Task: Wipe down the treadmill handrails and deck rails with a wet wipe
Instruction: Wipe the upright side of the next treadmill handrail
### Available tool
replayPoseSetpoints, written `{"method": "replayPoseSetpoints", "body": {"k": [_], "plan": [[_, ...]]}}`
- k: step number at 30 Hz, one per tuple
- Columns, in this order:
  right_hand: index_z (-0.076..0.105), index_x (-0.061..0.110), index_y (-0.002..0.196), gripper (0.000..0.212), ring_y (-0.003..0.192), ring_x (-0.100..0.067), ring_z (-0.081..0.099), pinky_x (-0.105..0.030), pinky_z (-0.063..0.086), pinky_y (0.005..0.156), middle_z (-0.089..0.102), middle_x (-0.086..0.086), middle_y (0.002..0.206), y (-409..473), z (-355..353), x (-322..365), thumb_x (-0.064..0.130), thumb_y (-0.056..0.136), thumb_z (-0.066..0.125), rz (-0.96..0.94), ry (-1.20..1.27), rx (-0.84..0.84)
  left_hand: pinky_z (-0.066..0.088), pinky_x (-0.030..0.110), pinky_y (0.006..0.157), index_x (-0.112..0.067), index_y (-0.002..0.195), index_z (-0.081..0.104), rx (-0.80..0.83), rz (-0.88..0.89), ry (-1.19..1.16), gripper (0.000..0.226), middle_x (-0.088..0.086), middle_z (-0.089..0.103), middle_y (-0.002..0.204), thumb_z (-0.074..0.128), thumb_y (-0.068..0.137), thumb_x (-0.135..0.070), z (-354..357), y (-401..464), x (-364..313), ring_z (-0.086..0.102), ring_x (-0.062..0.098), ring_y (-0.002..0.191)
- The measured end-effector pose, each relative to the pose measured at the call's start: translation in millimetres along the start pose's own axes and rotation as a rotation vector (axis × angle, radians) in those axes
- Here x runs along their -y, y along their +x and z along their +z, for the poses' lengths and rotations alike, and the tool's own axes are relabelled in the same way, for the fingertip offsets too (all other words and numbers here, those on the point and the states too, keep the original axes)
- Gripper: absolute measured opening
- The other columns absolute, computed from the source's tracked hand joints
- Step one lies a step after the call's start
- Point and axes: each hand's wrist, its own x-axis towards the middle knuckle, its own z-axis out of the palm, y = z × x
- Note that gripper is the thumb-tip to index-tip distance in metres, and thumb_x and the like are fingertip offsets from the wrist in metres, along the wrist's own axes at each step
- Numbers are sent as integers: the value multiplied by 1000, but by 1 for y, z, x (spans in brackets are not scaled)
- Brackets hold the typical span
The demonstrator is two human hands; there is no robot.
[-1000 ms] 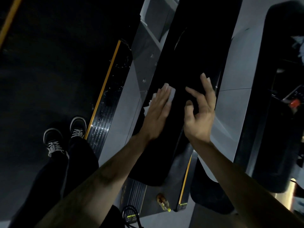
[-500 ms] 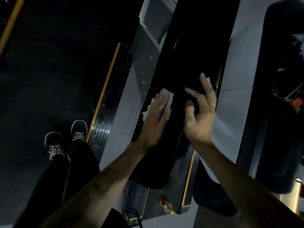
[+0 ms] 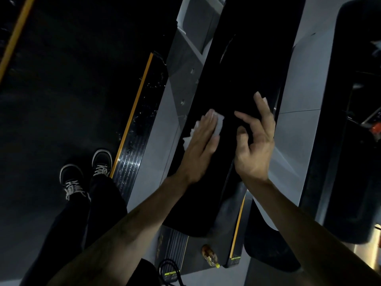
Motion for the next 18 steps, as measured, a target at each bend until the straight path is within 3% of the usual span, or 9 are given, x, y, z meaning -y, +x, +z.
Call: {"method": "replayPoseSetpoints", "body": {"k": [5, 8, 11, 14, 18], "plan": [[70, 4, 118, 35, 155, -25, 24, -40, 18, 127, 39, -11, 161, 0, 1, -1, -2, 91, 50, -5, 14, 9, 5, 36, 129, -19, 165, 14, -29, -142, -12, 54, -6, 6, 172, 28, 114, -31, -19, 48, 6, 1, 7, 158], [70, 4, 118, 36, 155, -26, 24, -45, 18, 127, 38, -11, 161, -1, 0, -3, -3, 89, 49, -3, 23, 12, 11, 44, 130, -20, 165, 15, -73, -340, -132, 57, -4, 10, 172, 31, 113, -38, -24, 29, 19, 6, 12, 158], [70, 5, 119, 36, 156, -27, 23, -50, 20, 126, 38, -10, 162, -1, 1, -5, -2, 91, 49, -9, 25, 15, 13, 52, 129, -8, 162, 22, -86, -124, -14, 66, 9, 17, 170, 32, 110, -49, -16, -14, 34, 11, 24, 158], [70, 6, 120, 36, 156, -25, 21, -52, 20, 126, 37, -8, 162, -2, 0, -4, -3, 91, 50, 11, 34, 20, 19, 48, 128, -43, 158, 24, -105, -236, -162, 56, -17, 22, 167, 37, 106, -56, -8, -23, 30, 17, 5, 156], [70, 7, 120, 36, 156, -25, 21, -54, 21, 125, 36, -8, 163, -1, 0, -5, -1, 92, 50, 9, 20, 22, 11, 38, 130, -21, 164, 20, -77, -134, -125, 60, -7, 15, 171, 34, 110, -42, -9, 16, 24, 8, 7, 158]]}}
